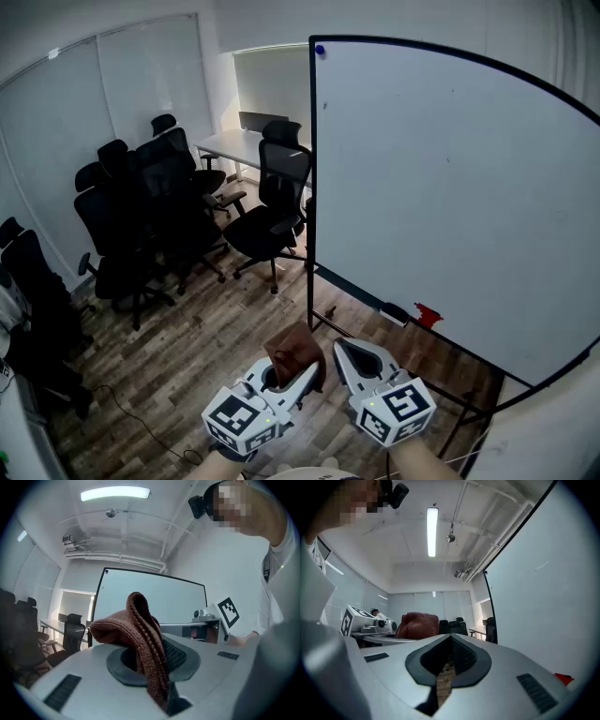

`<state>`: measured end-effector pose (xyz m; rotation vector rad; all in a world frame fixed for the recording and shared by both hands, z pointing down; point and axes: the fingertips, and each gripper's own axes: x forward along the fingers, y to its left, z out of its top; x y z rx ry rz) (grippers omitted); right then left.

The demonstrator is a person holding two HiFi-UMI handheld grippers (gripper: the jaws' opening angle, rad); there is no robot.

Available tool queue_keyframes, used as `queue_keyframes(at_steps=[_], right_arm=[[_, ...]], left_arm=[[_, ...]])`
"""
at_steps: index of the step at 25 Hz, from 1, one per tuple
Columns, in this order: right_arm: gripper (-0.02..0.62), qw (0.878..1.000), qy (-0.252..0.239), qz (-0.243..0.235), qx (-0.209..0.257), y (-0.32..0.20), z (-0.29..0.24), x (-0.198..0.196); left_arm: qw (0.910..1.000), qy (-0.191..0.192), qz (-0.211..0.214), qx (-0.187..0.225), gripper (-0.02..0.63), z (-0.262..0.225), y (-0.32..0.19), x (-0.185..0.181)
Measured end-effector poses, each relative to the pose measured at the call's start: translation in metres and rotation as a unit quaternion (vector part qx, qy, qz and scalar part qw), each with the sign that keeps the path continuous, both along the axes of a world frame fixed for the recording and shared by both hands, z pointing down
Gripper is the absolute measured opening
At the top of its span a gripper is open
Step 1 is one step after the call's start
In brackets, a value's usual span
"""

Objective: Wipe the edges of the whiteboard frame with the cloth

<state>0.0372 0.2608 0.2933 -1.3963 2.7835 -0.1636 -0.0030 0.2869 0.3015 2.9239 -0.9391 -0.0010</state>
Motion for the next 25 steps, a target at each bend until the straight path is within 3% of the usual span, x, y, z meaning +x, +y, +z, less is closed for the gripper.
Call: queue_keyframes(at_steps=[25], right_arm=[[0.002,0.999,-0.031,-0.003,0.011,0.007,-0.012,0.022]], left_arm=[[0.9999,-0.003,-0.012,0.010,0.064,-0.010,-0.003,0.006]])
